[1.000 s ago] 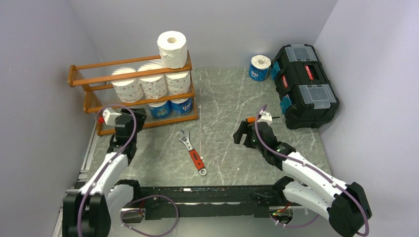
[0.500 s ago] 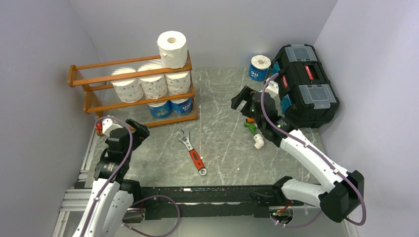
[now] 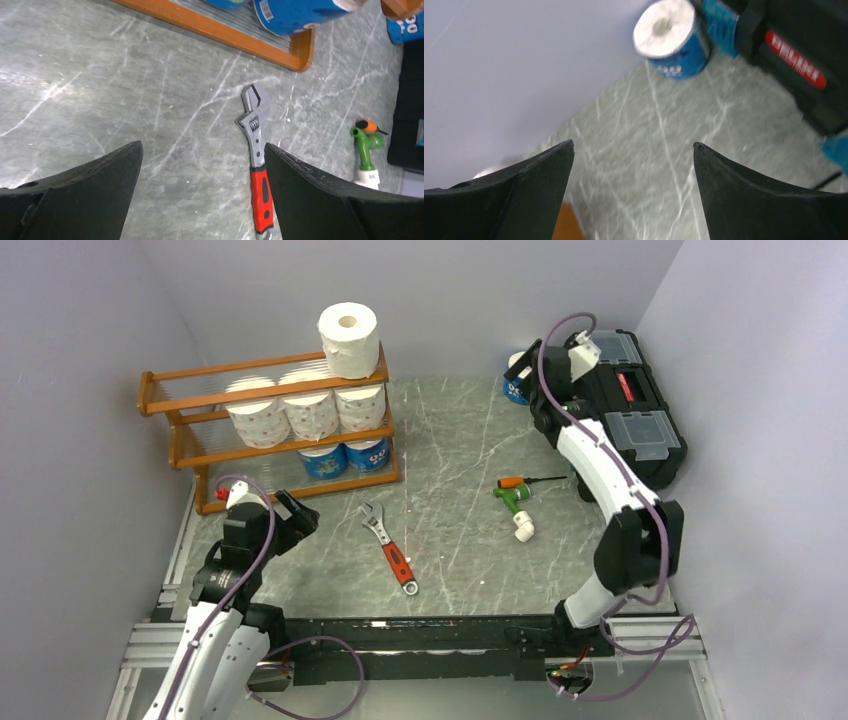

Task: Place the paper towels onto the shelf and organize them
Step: Move the paper towel to the center of the board.

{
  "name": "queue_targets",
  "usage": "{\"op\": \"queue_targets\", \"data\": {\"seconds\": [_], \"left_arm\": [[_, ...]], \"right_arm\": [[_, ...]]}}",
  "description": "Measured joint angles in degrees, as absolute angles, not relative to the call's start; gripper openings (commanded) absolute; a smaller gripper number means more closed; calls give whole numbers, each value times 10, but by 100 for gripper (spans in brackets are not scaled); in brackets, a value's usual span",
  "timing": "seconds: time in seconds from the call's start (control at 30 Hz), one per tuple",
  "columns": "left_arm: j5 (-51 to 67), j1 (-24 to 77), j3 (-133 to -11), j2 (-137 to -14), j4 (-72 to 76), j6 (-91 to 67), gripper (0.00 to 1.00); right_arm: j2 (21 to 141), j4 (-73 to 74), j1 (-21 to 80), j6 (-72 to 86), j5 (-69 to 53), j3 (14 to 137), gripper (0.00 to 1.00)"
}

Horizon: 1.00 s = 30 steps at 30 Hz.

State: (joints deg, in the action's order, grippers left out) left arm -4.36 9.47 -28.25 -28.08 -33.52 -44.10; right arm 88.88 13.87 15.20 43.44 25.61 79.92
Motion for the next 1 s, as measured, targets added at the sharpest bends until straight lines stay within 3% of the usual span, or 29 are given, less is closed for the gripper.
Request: {"op": "queue_targets", "data": {"seconds": [0.5,1.0], "left_arm": [[8,100,-274,-306,-322,-428,93],[9,100,-238,-322,-276,-483,90]], "right_arm": [[1188,135,75,358,220,1060,90],[1304,198,55,509,241,1182,89]]}}
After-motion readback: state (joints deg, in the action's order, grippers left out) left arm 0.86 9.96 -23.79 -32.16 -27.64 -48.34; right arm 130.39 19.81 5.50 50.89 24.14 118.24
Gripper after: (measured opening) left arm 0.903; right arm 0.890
